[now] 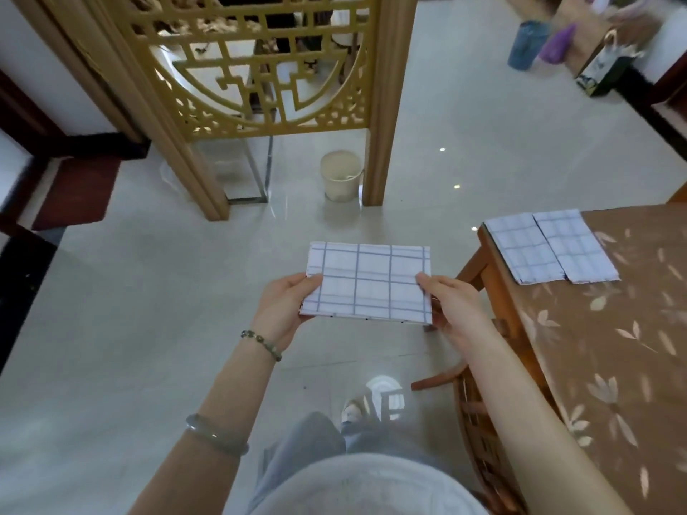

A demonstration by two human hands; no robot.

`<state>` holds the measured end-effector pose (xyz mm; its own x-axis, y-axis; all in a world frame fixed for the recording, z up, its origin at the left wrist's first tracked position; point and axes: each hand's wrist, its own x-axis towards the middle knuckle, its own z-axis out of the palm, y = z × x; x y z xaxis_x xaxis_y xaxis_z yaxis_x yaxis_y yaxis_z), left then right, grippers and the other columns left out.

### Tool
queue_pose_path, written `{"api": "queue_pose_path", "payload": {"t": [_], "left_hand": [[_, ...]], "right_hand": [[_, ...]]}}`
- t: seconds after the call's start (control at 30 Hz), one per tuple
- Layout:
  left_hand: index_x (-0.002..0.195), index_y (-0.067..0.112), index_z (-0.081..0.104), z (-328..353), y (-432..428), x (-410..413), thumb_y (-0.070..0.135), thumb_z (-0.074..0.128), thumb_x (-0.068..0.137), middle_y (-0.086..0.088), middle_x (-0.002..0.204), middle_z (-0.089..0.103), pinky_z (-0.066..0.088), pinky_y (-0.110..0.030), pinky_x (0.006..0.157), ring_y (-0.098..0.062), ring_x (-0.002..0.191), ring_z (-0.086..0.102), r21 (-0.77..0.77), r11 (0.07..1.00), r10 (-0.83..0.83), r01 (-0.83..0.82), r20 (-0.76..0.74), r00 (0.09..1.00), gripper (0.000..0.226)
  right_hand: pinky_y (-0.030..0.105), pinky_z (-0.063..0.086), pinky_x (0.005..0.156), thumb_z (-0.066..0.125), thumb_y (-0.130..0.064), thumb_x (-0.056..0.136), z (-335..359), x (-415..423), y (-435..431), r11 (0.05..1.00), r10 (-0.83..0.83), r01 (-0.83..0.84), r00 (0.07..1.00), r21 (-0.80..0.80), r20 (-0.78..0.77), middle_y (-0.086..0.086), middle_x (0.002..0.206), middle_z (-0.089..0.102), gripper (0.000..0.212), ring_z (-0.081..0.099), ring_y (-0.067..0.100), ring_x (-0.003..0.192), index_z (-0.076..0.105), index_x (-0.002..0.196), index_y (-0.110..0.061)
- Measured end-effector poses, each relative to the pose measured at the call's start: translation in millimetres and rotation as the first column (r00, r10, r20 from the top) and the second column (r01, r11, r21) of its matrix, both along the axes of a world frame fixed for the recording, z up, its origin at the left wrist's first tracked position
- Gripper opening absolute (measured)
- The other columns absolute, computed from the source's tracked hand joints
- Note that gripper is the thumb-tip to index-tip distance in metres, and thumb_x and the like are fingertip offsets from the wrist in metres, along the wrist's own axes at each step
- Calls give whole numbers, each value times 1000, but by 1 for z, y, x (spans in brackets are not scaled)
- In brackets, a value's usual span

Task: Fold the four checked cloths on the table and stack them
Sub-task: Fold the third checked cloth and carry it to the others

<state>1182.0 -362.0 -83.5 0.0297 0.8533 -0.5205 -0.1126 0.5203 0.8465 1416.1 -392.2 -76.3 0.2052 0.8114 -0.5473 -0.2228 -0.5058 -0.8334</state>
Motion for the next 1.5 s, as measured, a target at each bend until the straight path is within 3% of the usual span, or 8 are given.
{"api": "queue_pose_path", "payload": {"t": [0.23, 0.47, 0.63, 0.8, 0.97, 1.07, 1.23, 1.5], "left_hand": [[90, 3, 69, -5, 101, 37, 11, 58, 92, -10, 82, 71, 57, -30, 69, -17, 70, 67, -25, 989, -145, 145, 3, 989, 14], [86, 5, 69, -8, 209, 98, 10, 57, 92, -3, 74, 72, 56, -27, 64, -13, 67, 67, -19, 923, -384, 385, 32, 923, 14], [91, 8, 68, 0, 288, 143, 14, 56, 93, -2, 80, 73, 53, -22, 59, -10, 70, 68, -14, 813, -581, 582, 28, 813, 14], [89, 4, 66, 8, 342, 190, 14, 53, 95, -5, 78, 71, 54, -25, 62, -15, 73, 66, -18, 667, -744, 745, 48, 667, 18], [91, -10, 63, 15, 360, 245, 9, 52, 95, -16, 78, 61, 53, -22, 56, -23, 72, 61, 9, 498, -867, 867, 45, 497, 22], [92, -11, 61, 16, 359, 277, 6, 52, 95, -8, 60, 57, 51, -18, 53, -10, 50, 58, 32, 400, -916, 916, 30, 400, 19], [89, 0, 67, 7, 355, 337, 8, 57, 92, -8, 77, 71, 55, -23, 62, -15, 69, 67, 11, 348, -937, 938, 40, 347, 12], [83, 8, 68, -9, 315, 442, 10, 61, 90, -2, 75, 70, 54, -22, 60, -12, 68, 66, -36, 199, -980, 979, -18, 199, 10]], "right_hand": [[29, 57, 60, 62, -18, 91, 2, 29, 63, 988, -157, 158, 988, -3, 5, 14, 87, 72, 20, 69, 24, 76, 68, 93, 1], [48, 52, 89, 63, -17, 91, -4, 64, 118, 914, -403, 404, 915, -47, 16, 11, 86, 74, 15, 69, 26, 85, 69, 90, -3], [31, 57, 63, 65, -14, 89, 1, 80, 159, 791, -611, 610, 791, -40, -31, 12, 81, 71, 18, 68, 18, 66, 67, 89, 4], [33, 51, 68, 64, -15, 89, 8, 96, 178, 663, -748, 748, 663, -14, -15, 12, 80, 69, 15, 64, 22, 71, 67, 84, -1], [37, 56, 77, 64, -16, 90, 14, 117, 170, 526, -850, 850, 526, -24, 9, 3, 80, 74, 12, 68, 20, 75, 69, 82, -9], [45, 55, 86, 65, -14, 89, 12, 132, 162, 434, -900, 900, 435, -44, 10, 5, 85, 75, 10, 69, 23, 83, 70, 83, -7], [43, 56, 81, 63, -11, 90, 7, 164, 150, 314, -949, 947, 315, -70, 2, 11, 94, 73, 9, 69, 23, 82, 69, 90, -4], [39, 56, 77, 64, -18, 90, -2, 242, 98, 243, -960, 964, 255, -103, 116, 8, 89, 74, 11, 69, 24, 83, 70, 90, -8]]}}
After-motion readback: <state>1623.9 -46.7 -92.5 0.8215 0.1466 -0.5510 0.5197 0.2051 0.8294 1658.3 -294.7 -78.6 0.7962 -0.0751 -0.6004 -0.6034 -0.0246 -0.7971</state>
